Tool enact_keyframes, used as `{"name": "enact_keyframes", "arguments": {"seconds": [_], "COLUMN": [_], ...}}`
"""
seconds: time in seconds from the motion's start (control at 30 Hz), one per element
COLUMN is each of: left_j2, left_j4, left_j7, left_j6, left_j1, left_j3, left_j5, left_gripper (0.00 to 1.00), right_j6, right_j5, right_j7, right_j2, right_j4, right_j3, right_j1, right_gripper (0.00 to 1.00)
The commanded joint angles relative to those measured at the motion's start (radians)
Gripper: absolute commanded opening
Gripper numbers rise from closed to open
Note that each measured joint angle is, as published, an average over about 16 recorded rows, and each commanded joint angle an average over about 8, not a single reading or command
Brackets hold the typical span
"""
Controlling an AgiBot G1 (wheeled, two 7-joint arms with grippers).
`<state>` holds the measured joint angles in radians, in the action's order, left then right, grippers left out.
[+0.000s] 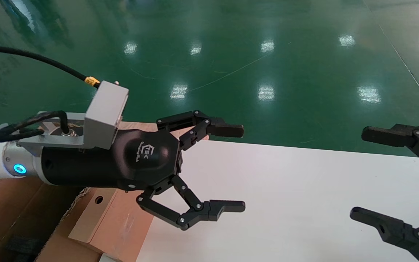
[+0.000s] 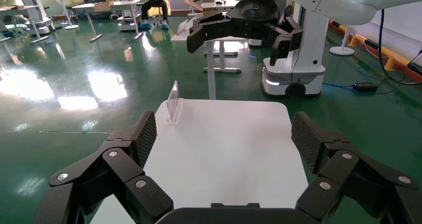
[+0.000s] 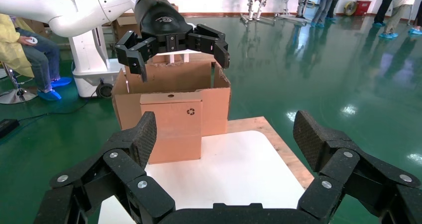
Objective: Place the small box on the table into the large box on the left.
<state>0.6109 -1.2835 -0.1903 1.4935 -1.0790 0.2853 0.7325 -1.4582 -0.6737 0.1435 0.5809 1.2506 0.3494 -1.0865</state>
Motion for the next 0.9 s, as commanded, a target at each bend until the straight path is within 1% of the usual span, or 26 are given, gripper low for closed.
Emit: {"name": "enact_keyframes", "arguments": {"seconds": [0.03, 0.43, 0.47, 0.5, 0.7, 0.73, 0.77, 0.9], "left_j2": [0.0, 0.0, 0.0, 0.0, 0.0, 0.0, 0.0, -0.001], "left_j4": [0.0, 0.0, 0.0, 0.0, 0.0, 0.0, 0.0, 0.0], "left_j7": [0.0, 0.0, 0.0, 0.0, 0.0, 0.0, 0.0, 0.0], "left_j6": [0.0, 0.0, 0.0, 0.0, 0.0, 0.0, 0.0, 0.0], "left_j1": [0.0, 0.0, 0.0, 0.0, 0.0, 0.0, 0.0, 0.0], "left_j3": [0.0, 0.0, 0.0, 0.0, 0.0, 0.0, 0.0, -0.001], "left_j5": [0.0, 0.0, 0.0, 0.0, 0.0, 0.0, 0.0, 0.0], "left_gripper": [1.0, 1.0, 1.0, 1.0, 1.0, 1.0, 1.0, 1.0], "right_j6": [0.0, 0.0, 0.0, 0.0, 0.0, 0.0, 0.0, 0.0], "right_j5": [0.0, 0.0, 0.0, 0.0, 0.0, 0.0, 0.0, 0.0], "right_j7": [0.0, 0.0, 0.0, 0.0, 0.0, 0.0, 0.0, 0.0], "right_j2": [0.0, 0.0, 0.0, 0.0, 0.0, 0.0, 0.0, 0.0], "right_j4": [0.0, 0.0, 0.0, 0.0, 0.0, 0.0, 0.0, 0.0], "right_j3": [0.0, 0.0, 0.0, 0.0, 0.0, 0.0, 0.0, 0.0], "right_j1": [0.0, 0.0, 0.0, 0.0, 0.0, 0.0, 0.0, 0.0], "right_gripper": [1.0, 1.0, 0.97, 0.88, 0.13, 0.03, 0.0, 0.0]}}
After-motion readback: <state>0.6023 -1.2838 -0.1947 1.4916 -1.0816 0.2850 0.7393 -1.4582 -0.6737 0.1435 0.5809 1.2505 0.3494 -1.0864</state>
